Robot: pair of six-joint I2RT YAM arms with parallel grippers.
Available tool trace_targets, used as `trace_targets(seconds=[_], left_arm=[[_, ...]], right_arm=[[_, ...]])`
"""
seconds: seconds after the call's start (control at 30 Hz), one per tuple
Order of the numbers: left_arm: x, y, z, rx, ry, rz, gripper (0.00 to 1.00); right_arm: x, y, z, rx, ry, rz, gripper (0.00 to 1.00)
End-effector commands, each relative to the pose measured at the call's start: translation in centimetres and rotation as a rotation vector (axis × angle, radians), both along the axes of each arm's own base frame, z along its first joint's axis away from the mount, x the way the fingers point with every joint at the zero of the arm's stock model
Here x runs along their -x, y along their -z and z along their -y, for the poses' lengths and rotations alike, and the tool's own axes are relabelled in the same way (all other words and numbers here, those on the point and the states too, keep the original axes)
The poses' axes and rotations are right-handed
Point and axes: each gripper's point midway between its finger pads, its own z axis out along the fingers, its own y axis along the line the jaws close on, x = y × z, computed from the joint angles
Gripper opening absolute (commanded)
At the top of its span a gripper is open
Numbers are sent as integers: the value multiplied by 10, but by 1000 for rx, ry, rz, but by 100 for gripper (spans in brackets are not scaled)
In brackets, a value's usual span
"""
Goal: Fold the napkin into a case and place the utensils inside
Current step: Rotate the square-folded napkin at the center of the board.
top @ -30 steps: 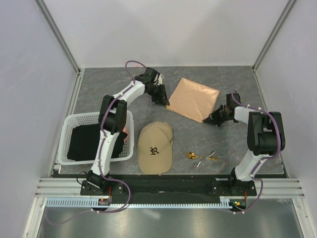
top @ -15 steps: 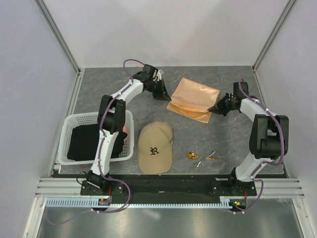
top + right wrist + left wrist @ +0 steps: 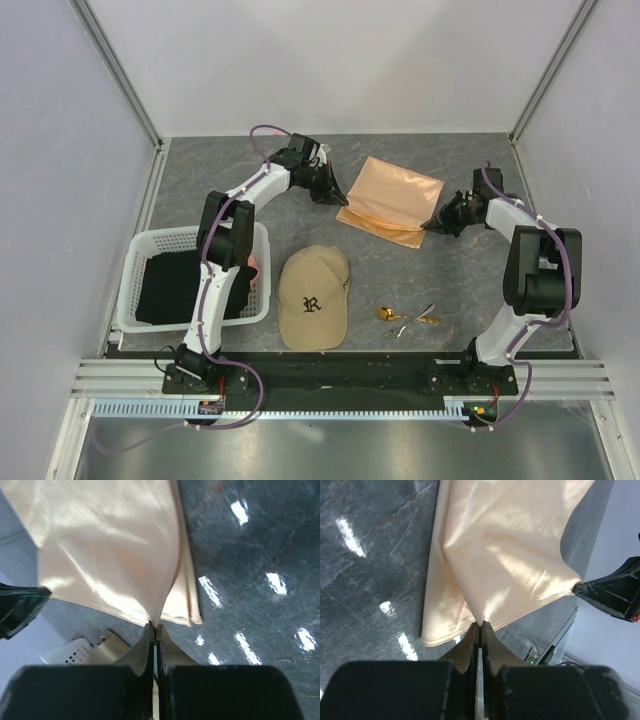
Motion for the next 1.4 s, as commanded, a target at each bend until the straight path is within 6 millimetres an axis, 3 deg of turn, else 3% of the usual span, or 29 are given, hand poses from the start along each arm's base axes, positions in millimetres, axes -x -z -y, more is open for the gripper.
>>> trace_targets(seconds=[0.0,0.43,0.7,0.8,0.87,0.9,0.97,1.0,1.07,1.2,1.27,1.37], left_arm=[[4,-13,-3,-17,20,37,6],[8,3,-16,-103,38,36,8],[9,9,-20,-143,54,23,16],[6,0,-17,-132,71,34,28],[7,-10,-20,-145,80,49,45],[4,-26,-22,-157,69,92,50],[1,-39,-28,-182,59,139,56],[-1,-48,-30,-190,49,165,56],[-3,-54,-27,-176,43,178,51],[7,-46,-4,-99,86,135,34],[10,-37,5,-81,100,115,22],[10,-30,12,-47,106,103,17]], right_arm=[[12,23,-13,-39,-26,-36,0],[26,44,-13,-30,-36,-90,0],[33,54,-10,-12,-21,-119,2],[30,48,-9,-7,-22,-115,10],[27,38,-6,16,-42,-97,26],[26,27,-4,37,-49,-99,31],[22,12,7,108,-52,-73,47],[19,1,11,135,-72,-59,54],[13,-8,18,182,-81,-39,59],[-12,-24,18,187,-107,29,64],[-23,-17,7,133,-136,41,61],[-36,-11,-21,48,-185,66,42]])
